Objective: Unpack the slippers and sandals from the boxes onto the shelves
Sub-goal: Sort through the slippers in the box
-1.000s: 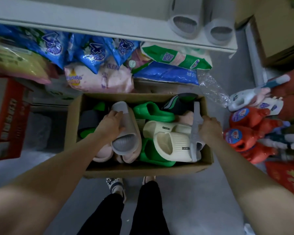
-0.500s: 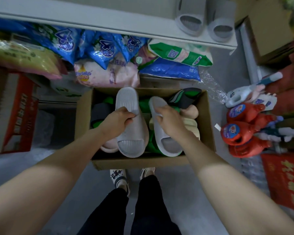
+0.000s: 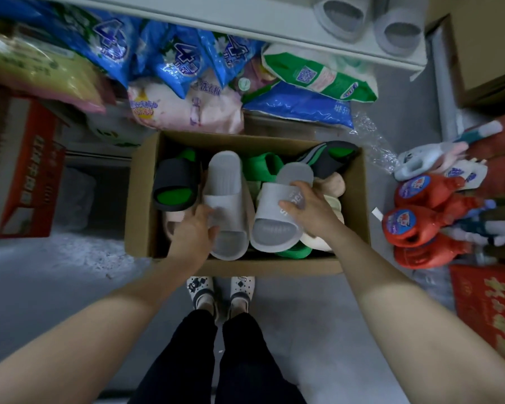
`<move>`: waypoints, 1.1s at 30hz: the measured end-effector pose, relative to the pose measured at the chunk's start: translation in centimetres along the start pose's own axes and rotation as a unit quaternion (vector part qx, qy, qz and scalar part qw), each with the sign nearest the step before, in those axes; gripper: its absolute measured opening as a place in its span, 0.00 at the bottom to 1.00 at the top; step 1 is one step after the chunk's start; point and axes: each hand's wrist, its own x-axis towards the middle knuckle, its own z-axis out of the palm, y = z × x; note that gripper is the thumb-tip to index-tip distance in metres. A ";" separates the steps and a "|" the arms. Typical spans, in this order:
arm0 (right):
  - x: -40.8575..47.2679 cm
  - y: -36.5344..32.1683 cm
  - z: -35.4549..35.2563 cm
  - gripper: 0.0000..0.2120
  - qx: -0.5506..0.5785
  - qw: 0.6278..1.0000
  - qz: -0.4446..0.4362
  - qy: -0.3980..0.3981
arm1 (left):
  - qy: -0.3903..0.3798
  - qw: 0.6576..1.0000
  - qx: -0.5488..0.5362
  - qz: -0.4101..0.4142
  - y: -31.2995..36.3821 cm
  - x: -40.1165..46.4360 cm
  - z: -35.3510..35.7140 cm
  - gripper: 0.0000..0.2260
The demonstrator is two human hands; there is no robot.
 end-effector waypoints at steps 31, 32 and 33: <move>-2.0 -0.9 -6.9 0.28 0.204 0.973 -0.100 -0.040 | 0.001 0.864 -0.440 -0.247 4.6 -2.7 -1.8 0.24; -2.2 -1.6 -7.6 0.28 0.205 0.971 -0.112 -0.041 | 0.010 0.868 -0.437 -0.237 4.9 -3.0 -2.8 0.24; -2.5 -2.4 -8.3 0.29 0.209 0.969 -0.127 -0.038 | 0.020 0.873 -0.433 -0.224 5.2 -3.1 -3.9 0.24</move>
